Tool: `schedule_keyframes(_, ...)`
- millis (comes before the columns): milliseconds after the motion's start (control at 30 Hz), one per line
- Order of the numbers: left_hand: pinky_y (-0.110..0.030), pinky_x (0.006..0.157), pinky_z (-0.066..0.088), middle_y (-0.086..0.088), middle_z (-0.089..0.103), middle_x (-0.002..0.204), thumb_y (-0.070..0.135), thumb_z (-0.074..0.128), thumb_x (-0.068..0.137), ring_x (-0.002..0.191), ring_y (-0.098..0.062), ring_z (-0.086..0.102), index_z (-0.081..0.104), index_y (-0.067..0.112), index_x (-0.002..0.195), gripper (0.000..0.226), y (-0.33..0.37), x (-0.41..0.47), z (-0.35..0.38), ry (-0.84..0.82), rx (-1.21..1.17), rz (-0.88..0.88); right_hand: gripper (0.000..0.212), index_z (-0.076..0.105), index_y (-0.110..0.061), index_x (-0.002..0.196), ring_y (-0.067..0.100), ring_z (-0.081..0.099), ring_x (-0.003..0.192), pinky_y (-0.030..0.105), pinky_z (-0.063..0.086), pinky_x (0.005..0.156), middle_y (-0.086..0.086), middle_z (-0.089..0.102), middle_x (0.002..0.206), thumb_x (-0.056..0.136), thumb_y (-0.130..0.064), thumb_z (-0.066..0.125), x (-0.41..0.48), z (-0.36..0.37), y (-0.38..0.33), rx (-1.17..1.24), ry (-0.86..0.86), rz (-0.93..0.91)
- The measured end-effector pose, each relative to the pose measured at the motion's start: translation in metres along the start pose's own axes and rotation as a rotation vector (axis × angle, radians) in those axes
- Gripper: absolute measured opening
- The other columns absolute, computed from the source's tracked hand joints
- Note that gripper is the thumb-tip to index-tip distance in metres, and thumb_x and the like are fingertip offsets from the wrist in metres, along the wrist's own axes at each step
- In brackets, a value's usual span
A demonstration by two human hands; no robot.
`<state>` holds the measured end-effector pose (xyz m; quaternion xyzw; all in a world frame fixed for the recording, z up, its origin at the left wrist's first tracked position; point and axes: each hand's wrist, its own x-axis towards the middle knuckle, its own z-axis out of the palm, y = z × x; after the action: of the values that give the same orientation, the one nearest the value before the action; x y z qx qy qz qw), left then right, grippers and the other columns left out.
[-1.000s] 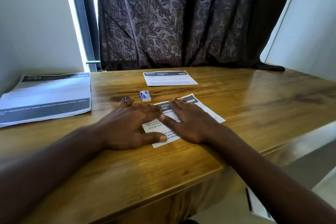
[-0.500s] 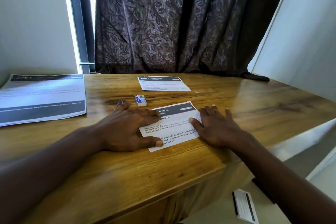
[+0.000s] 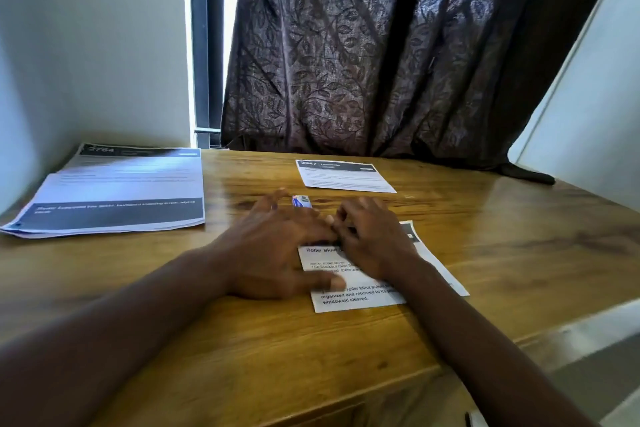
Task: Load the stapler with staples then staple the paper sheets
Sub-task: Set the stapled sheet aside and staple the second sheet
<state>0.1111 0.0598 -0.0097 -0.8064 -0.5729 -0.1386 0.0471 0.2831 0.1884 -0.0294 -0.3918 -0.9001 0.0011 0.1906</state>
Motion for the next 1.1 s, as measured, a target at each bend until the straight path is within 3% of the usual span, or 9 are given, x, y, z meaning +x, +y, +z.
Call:
schedule_keyframes(100,-0.046,0.107,0.04,0.011,0.066,0.132,0.088,0.029,0.082,0.12,-0.015,0.059,0.063,0.032,0.13,0.081,-0.02,-0.001,-0.011,0.268,0.016,-0.158,0.033,0.051,-0.03,0.098,0.017,0.041,0.104,0.039,0.04,0.09,-0.006,0.045,0.103,0.098,-0.061,0.04,0.001,0.002,0.001,-0.032,0.001,0.003)
schedule_keyframes(167,-0.041,0.092,0.05,0.009,0.067,0.122,0.083,0.041,0.081,0.107,-0.016,0.06,0.063,0.031,0.128,0.074,-0.034,-0.007,-0.014,0.314,0.041,-0.341,0.032,0.046,-0.031,0.095,0.017,0.042,0.103,0.039,0.039,0.091,-0.006,0.044,0.102,0.099,-0.061,0.037,-0.001,0.001,0.0,-0.03,0.021,0.004)
schedule_keyframes(333,-0.034,0.075,0.048,0.008,0.069,0.106,0.085,0.052,0.074,0.094,-0.016,0.062,0.063,0.033,0.116,0.068,-0.044,-0.015,-0.007,0.162,-0.168,-0.688,0.03,0.047,-0.029,0.1,0.016,0.052,0.096,0.041,0.036,0.094,-0.007,0.062,0.1,0.101,-0.058,0.038,-0.003,-0.002,-0.001,0.049,0.093,-0.027)
schedule_keyframes(467,-0.031,0.067,0.044,0.01,0.068,0.096,0.086,0.055,0.073,0.087,-0.013,0.061,0.067,0.031,0.105,0.065,-0.032,-0.013,-0.007,0.163,-0.097,-0.713,0.036,0.06,-0.029,0.102,0.015,0.053,0.103,0.039,0.037,0.095,-0.009,0.061,0.102,0.101,-0.057,0.037,-0.004,0.0,0.0,-0.006,0.082,-0.096)
schedule_keyframes(600,-0.021,0.053,0.035,0.01,0.062,0.079,0.062,0.065,0.083,0.066,-0.003,0.052,0.077,0.026,0.102,0.042,-0.029,-0.011,-0.01,0.216,-0.075,-0.715,0.029,0.061,-0.026,0.1,0.014,0.05,0.098,0.04,0.039,0.096,-0.009,0.056,0.097,0.101,-0.051,0.044,-0.005,0.0,0.0,0.019,0.083,-0.148)
schedule_keyframes(767,-0.02,0.052,0.036,0.011,0.067,0.074,0.055,0.069,0.084,0.065,-0.004,0.055,0.079,0.022,0.084,0.035,-0.037,-0.014,-0.013,0.248,-0.154,-0.754,0.023,0.06,-0.027,0.099,0.011,0.052,0.095,0.039,0.039,0.096,-0.011,0.058,0.097,0.1,-0.048,0.05,-0.007,-0.001,-0.003,0.106,0.088,-0.164)
schedule_keyframes(833,-0.024,0.052,0.048,0.002,0.073,0.071,0.048,0.068,0.088,0.061,-0.009,0.064,0.08,0.017,0.082,0.033,-0.042,-0.015,-0.014,0.335,-0.401,-0.794,0.021,0.06,-0.028,0.099,0.01,0.053,0.095,0.038,0.04,0.095,-0.012,0.059,0.097,0.099,-0.047,0.052,-0.007,-0.001,-0.004,0.128,0.095,-0.173)
schedule_keyframes(967,-0.032,0.058,0.062,-0.026,0.073,0.097,0.024,0.061,0.098,0.068,-0.026,0.072,0.067,0.001,0.106,0.025,-0.041,-0.015,-0.021,0.433,-1.299,-0.844,0.021,0.059,-0.031,0.097,0.008,0.052,0.092,0.035,0.041,0.091,-0.014,0.059,0.095,0.098,-0.05,0.051,-0.008,-0.001,-0.007,0.139,0.11,-0.197)
schedule_keyframes(1100,-0.039,0.074,0.062,-0.027,0.075,0.104,0.016,0.057,0.099,0.083,-0.033,0.077,0.064,0.004,0.109,0.018,-0.04,-0.013,-0.021,0.415,-1.579,-0.721,0.023,0.057,-0.033,0.097,0.005,0.05,0.093,0.032,0.041,0.091,-0.016,0.057,0.096,0.098,-0.053,0.048,-0.009,-0.001,-0.01,0.137,0.148,-0.232)
